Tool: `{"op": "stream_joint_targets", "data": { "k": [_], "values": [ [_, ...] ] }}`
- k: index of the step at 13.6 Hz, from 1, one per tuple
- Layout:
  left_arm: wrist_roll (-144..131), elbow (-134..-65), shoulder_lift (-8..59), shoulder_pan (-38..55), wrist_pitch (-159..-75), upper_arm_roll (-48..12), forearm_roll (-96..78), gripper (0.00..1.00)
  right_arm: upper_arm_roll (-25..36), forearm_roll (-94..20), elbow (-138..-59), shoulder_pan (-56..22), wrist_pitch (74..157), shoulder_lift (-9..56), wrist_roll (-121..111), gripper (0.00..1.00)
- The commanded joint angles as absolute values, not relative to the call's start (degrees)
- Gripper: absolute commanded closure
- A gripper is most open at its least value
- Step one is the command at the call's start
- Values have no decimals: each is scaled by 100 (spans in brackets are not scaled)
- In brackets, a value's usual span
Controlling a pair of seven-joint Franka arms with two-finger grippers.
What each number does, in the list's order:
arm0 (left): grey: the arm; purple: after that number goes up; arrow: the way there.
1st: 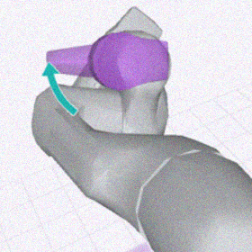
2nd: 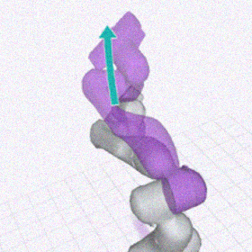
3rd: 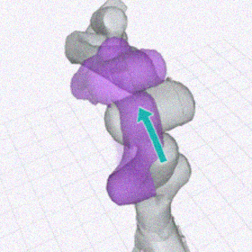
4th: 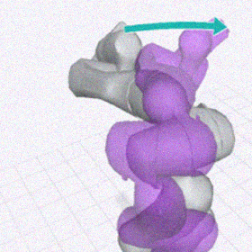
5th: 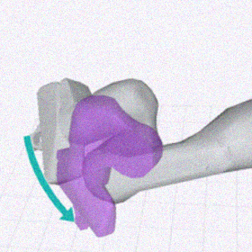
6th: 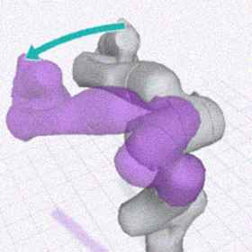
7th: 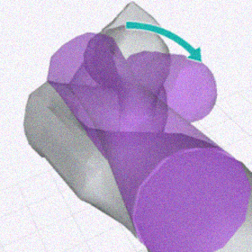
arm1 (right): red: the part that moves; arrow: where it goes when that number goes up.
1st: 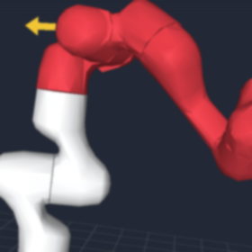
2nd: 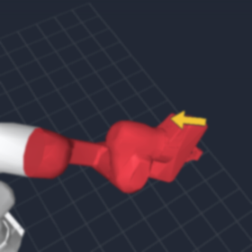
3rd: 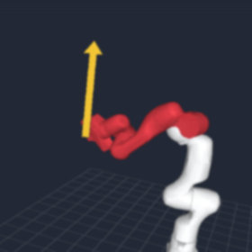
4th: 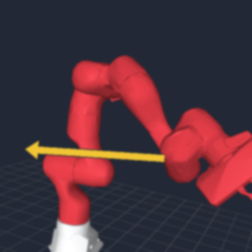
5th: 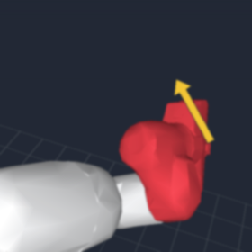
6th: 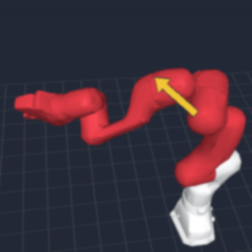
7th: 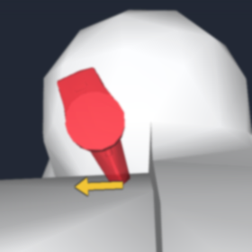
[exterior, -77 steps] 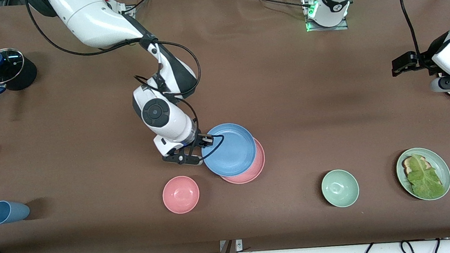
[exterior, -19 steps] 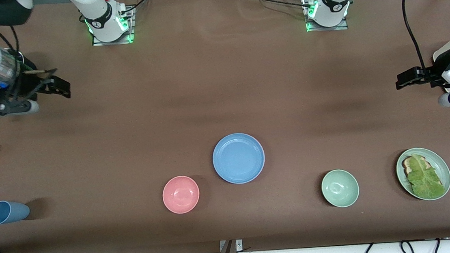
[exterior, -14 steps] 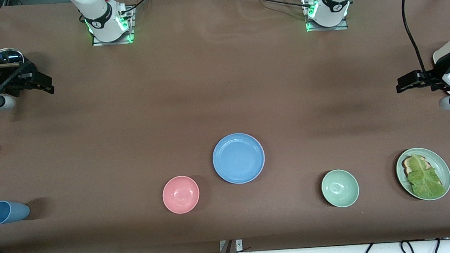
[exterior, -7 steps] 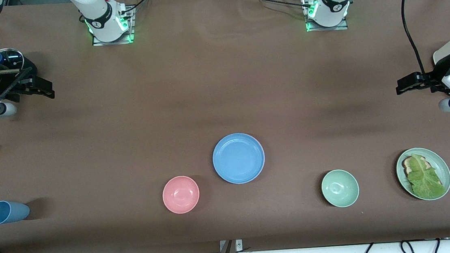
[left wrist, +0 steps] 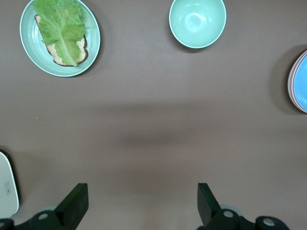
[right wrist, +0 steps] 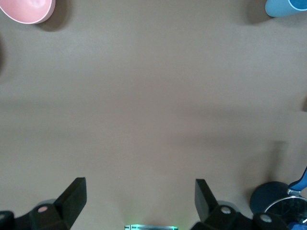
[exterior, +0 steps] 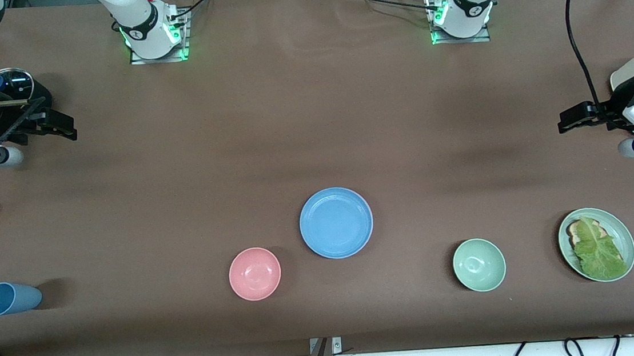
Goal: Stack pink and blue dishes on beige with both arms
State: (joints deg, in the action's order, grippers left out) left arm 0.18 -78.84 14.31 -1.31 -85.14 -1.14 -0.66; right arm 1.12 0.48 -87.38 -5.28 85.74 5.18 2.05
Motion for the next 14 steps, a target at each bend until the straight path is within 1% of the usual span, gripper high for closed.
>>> {"op": "stream_joint_targets", "data": {
  "k": [1,14],
  "values": [
    [18,-7699,1512,-158,-8464,-114,-158,0,114,-35,-8525,-475,8438,589,114,0],
    [18,-7699,1529,-167,-8464,-114,-158,0,167,-53,-8525,-475,8402,536,114,0]
  ]
}}
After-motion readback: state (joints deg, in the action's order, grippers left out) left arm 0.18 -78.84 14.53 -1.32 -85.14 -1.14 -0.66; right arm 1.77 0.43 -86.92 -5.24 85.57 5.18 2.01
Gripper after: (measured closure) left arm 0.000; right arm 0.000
